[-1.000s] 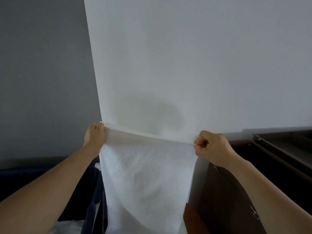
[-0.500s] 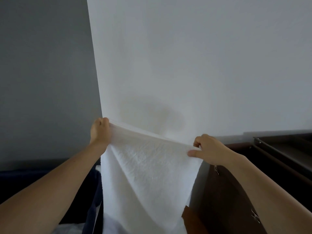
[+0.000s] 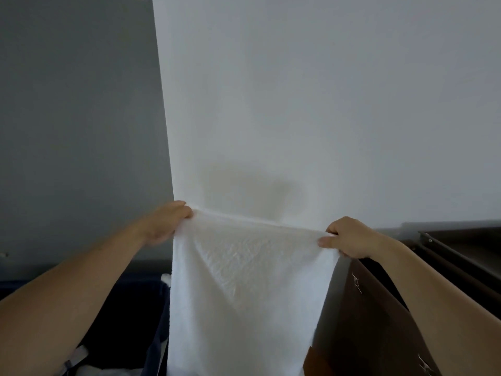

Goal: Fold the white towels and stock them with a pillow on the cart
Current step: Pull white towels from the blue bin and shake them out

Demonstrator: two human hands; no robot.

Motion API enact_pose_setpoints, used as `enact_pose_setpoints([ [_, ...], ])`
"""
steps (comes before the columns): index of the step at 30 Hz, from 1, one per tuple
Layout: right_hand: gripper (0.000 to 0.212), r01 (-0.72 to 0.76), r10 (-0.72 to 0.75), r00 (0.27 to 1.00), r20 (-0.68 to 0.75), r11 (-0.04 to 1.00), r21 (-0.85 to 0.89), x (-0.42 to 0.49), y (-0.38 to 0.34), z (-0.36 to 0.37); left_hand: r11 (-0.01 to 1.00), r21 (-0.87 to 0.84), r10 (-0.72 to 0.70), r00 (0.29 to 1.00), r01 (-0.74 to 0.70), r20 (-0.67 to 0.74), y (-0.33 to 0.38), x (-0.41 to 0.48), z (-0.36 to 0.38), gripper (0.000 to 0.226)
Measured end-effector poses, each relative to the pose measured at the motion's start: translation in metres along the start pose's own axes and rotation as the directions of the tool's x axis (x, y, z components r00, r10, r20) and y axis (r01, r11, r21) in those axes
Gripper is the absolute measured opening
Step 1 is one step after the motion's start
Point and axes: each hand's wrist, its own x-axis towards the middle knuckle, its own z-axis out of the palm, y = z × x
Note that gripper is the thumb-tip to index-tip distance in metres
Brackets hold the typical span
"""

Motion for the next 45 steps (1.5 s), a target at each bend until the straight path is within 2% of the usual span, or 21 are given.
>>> enact_pose_setpoints([
  [3,0.029,0.017,-0.009,0.998,-0.064,0.993,0.115,0.007,-0.002,-0.008,1.000,0.023,0.020,1.000,-0.020,0.015,-0.002,0.006,-0.020,0.019],
  [4,0.023,0.042,-0.023,0.992,-0.123,0.987,0.154,0.010,-0.006,-0.015,0.998,0.015,0.060,0.998,-0.060,-0.027,0.007,0.007,-0.025,0.017],
  [6,0.013,0.113,-0.014,0.940,-0.340,0.956,0.272,0.013,-0.021,-0.037,0.986,-0.002,0.163,0.972,-0.166,-0.166,0.033,0.011,-0.037,0.010],
  [8,0.007,0.229,0.075,0.838,-0.541,0.851,0.473,0.012,-0.045,-0.058,0.967,0.041,0.248,0.902,-0.250,-0.353,0.059,0.019,-0.050,0.025],
  [9,0.006,0.290,0.132,0.806,-0.577,0.762,0.579,0.013,-0.054,-0.063,0.963,0.084,0.267,0.861,-0.256,-0.433,0.066,0.023,-0.054,0.034],
  [11,0.009,0.311,0.187,0.824,-0.535,0.640,0.703,0.016,-0.063,-0.060,0.955,0.197,0.294,0.814,-0.223,-0.502,0.072,0.023,-0.051,0.033],
  [13,0.009,0.238,0.170,0.870,-0.462,0.677,0.697,0.018,-0.060,-0.050,0.931,0.333,0.299,0.832,-0.148,-0.466,0.065,0.022,-0.045,0.026],
  [14,0.007,0.239,0.167,0.867,-0.469,0.687,0.687,0.018,-0.058,-0.049,0.913,0.383,0.314,0.837,-0.137,-0.448,0.062,0.021,-0.043,0.025],
  [15,0.009,0.275,0.178,0.842,-0.509,0.670,0.690,0.017,-0.058,-0.052,0.900,0.409,0.344,0.824,-0.152,-0.451,0.062,0.018,-0.042,0.025],
  [18,0.019,0.439,0.227,0.710,-0.667,0.599,0.670,0.014,-0.067,-0.070,0.899,0.383,0.410,0.710,-0.211,-0.572,0.088,0.015,-0.048,0.030],
  [19,0.020,0.468,0.230,0.684,-0.693,0.590,0.658,0.013,-0.070,-0.074,0.896,0.390,0.416,0.707,-0.211,-0.573,0.099,0.014,-0.051,0.030],
  [22,0.021,0.484,0.208,0.679,-0.704,0.595,0.642,0.010,-0.075,-0.084,0.872,0.454,0.424,0.747,-0.184,-0.512,0.116,0.015,-0.056,0.030],
  [25,0.022,0.501,0.185,0.670,-0.719,0.601,0.622,0.003,-0.070,-0.087,0.891,0.435,0.369,0.765,-0.130,-0.528,0.117,0.006,-0.045,0.030],
  [28,0.022,0.520,0.182,0.631,-0.755,0.623,0.584,-0.005,-0.059,-0.087,0.946,0.263,0.309,0.770,-0.190,-0.559,0.120,-0.005,-0.031,0.025],
  [31,0.023,0.565,0.164,0.575,-0.802,0.629,0.534,-0.015,-0.051,-0.091,0.953,0.132,0.297,0.763,-0.273,-0.574,0.126,-0.017,-0.021,0.019],
  [33,0.024,0.580,0.146,0.567,-0.811,0.628,0.519,-0.024,-0.048,-0.094,0.950,0.059,0.279,0.750,-0.307,-0.600,0.129,-0.027,-0.013,0.012],
  [41,0.021,0.507,0.155,0.653,-0.741,0.638,0.580,-0.034,-0.035,-0.068,0.960,-0.111,0.154,0.817,-0.256,-0.556,0.095,-0.029,0.005,0.011],
  [45,0.008,0.420,0.206,0.702,-0.682,0.653,0.629,-0.025,-0.033,-0.050,0.954,-0.190,0.107,0.858,-0.231,-0.503,0.071,-0.016,0.007,0.011],
])
